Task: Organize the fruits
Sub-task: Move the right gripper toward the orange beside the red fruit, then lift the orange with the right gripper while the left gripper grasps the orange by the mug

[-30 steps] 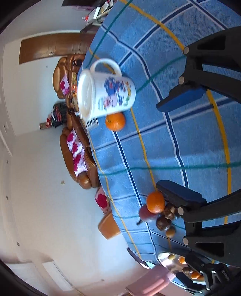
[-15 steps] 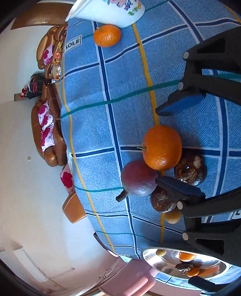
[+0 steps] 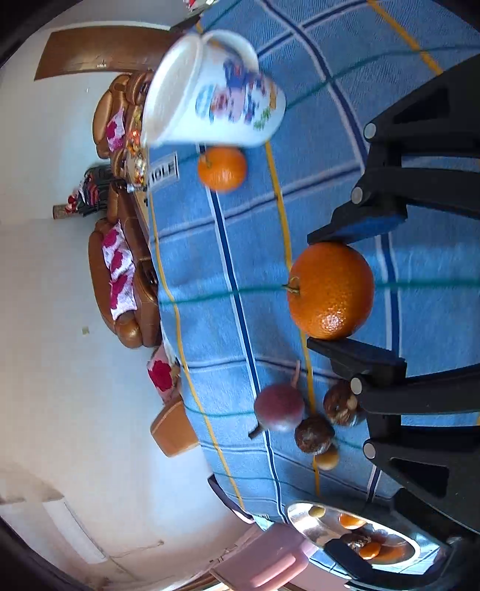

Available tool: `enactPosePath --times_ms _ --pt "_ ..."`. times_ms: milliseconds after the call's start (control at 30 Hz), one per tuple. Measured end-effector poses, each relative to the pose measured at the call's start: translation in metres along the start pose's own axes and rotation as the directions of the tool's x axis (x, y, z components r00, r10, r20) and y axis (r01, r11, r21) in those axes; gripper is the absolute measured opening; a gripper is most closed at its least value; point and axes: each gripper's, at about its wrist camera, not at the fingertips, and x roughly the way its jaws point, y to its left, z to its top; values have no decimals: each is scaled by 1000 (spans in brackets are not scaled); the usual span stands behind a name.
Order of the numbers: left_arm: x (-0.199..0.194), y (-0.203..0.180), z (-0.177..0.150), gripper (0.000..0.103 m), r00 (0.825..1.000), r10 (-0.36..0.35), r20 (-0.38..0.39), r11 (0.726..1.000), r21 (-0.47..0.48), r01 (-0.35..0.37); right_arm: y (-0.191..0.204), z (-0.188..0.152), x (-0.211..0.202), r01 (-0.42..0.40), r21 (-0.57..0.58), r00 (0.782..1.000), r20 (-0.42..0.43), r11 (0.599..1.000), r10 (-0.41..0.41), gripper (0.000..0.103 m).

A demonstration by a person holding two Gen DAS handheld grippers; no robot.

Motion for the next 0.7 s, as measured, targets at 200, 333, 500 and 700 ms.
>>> enactPosePath --times_ms 200,333,500,700 --pt "43 -60 19 103 994 -87 -67 996 30 89 -85 1 -28 193 72 980 34 978 -196 50" --pt "75 -89 34 103 987 -129 -99 989 62 136 -128 9 -43 275 161 954 78 948 -290 50" --pt "127 -112 61 98 953 -257 -159 960 70 271 -150 17 -46 252 226 955 101 941 -280 50" --pt "172 -130 85 77 918 -330 -218 930 93 356 -150 18 -39 225 232 964 89 946 -251 50"
